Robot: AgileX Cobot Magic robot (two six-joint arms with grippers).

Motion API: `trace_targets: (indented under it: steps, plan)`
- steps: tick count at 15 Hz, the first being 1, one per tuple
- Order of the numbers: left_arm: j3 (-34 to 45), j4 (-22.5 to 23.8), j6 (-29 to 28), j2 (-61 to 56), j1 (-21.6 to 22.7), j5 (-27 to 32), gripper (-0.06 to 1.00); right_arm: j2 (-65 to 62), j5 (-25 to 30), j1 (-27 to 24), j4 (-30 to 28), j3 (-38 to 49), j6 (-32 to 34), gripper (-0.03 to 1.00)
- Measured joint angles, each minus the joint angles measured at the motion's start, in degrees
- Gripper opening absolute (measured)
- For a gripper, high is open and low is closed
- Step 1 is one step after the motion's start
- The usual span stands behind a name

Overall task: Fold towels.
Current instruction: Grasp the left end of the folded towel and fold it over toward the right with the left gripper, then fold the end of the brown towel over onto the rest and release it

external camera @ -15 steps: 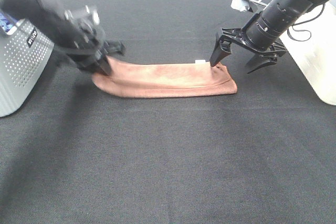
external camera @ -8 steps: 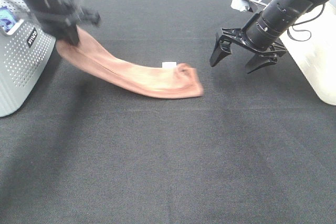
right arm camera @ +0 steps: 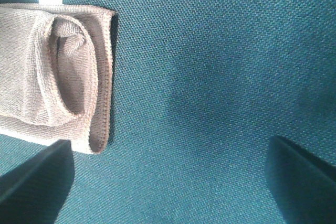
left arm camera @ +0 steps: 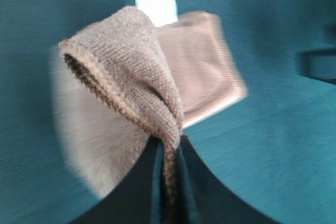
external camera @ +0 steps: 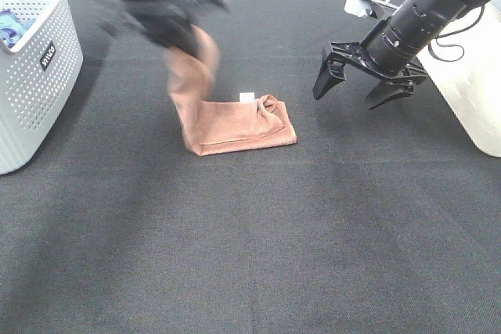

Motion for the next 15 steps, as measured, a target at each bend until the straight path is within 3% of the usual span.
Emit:
trace_targets:
  steps: [3,5,7,9,10,12,14,15]
  plan:
    - [-0.1,-2.3,-0.7,4.4,-1.3,-4.8,0.04,0.0,0.0,0.0,0.0,0.0,0.0,0.92]
    - [-1.8,-6.9,-1.0,8.9,-1.9,-7.0,0.08,0.0,0.0,0.0,0.0,0.0,0.0,0.92]
    - [-3.4,-9.1,-1.0,11.3,-2.7,-7.5,0.23,0.0,0.0,0.0,0.0,0.0,0.0,0.92]
    - [-3.5,-12.9,-1.3,11.7,-3.2,-11.2,0.53,0.0,0.0,0.0,0.3,0.0,0.1,0.92]
    - [-3.7,-15.0,-1.0,11.7,-3.3,-12.9,0.61,0.0,0.0,0.0,0.8,0.0,0.1,0.92]
    - [-3.7,-17.5,1.0,11.5,-3.3,-15.9,0.67,0.0,0.6,0.0,2.6,0.0,0.1,0.92]
    - [-4.5,-17.2,5.5,10.1,-2.6,-17.1,0.68,-0.1,2.1,0.0,4.2,0.0,-0.5,0.92]
    - [-5.3,-15.6,9.2,8.1,-1.1,-17.5,0.68,-0.5,3.3,0.0,7.8,0.0,-2.5,0.92]
